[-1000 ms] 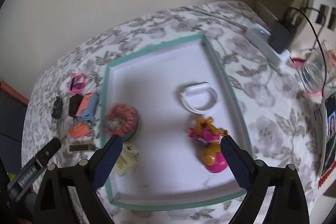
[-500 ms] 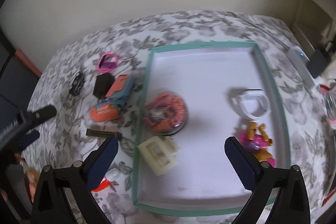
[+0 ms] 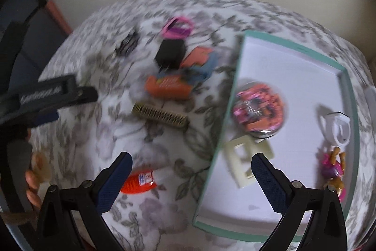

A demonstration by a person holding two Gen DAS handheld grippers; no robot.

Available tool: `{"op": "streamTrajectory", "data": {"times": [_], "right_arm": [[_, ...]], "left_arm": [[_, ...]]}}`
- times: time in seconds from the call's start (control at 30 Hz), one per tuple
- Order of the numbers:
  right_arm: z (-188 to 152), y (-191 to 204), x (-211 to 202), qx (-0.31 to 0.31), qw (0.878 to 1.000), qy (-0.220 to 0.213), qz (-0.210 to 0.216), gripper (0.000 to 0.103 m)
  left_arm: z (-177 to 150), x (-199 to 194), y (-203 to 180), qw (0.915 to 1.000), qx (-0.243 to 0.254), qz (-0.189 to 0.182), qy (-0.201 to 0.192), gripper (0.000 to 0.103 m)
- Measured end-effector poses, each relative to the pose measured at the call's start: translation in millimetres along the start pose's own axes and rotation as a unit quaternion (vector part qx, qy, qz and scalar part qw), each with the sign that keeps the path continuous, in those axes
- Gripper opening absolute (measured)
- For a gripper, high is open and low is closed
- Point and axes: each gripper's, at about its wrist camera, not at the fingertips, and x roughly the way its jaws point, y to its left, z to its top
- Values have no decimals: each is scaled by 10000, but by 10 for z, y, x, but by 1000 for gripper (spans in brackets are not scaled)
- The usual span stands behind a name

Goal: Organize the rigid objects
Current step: 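Move the right tool to the orange glue bottle and grasp it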

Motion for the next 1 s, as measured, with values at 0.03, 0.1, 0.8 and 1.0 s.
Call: {"op": "streamTrajectory", "data": {"times": [0.03, 0.1, 0.8, 1.0], "right_arm": [[-22, 31, 19, -113, 9999, 69, 9, 103], [-61, 96, 61, -328, 9993, 187, 57, 103], [-296, 337, 345, -1528, 9824, 869, -632, 101], [-271, 451, 402, -1634, 9798, 757, -870, 100]], "left_arm": [[-3, 20, 9, 10000, -23, 14, 45, 103], [-7, 41, 23, 9999, -82, 17, 116, 103], [111, -75, 342, 9967, -797, -140, 58, 103], [125, -93, 384, 9957, -903, -216, 45, 103]]}}
